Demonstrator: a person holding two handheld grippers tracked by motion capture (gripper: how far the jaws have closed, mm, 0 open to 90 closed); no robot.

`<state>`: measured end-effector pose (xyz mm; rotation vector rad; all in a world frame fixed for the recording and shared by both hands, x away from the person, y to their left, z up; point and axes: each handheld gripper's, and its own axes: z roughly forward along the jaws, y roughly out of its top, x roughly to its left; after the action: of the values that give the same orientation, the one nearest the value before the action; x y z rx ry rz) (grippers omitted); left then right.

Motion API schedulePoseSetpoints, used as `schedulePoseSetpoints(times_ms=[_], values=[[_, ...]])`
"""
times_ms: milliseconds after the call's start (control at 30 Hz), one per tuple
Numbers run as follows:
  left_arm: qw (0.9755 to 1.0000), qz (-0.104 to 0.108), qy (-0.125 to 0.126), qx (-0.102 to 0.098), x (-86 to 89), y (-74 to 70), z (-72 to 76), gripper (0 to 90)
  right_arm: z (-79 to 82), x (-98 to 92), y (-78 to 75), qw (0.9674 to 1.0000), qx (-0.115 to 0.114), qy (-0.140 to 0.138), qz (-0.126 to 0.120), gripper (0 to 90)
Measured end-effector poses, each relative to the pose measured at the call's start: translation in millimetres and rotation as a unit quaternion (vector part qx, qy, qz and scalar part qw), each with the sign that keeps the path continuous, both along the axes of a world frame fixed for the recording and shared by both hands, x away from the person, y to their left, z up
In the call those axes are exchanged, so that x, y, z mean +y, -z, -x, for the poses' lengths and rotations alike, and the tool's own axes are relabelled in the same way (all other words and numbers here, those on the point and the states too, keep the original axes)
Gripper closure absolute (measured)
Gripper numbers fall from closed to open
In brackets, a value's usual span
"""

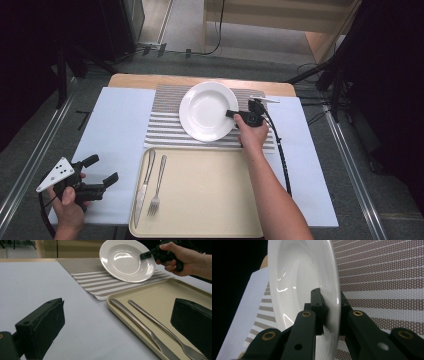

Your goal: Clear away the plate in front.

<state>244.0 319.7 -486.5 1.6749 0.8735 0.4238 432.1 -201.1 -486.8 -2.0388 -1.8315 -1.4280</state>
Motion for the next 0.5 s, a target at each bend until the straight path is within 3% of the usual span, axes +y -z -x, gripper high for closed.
schedulePoseSetpoints(times_ms=[500], values=[[1.0000, 0.008, -0.002, 0.000, -0.5, -1.0, -2.1, 0.0, 14.4, -15.1, -7.9, 0.9996, -0.022, -0.002, -0.016, 80.1]])
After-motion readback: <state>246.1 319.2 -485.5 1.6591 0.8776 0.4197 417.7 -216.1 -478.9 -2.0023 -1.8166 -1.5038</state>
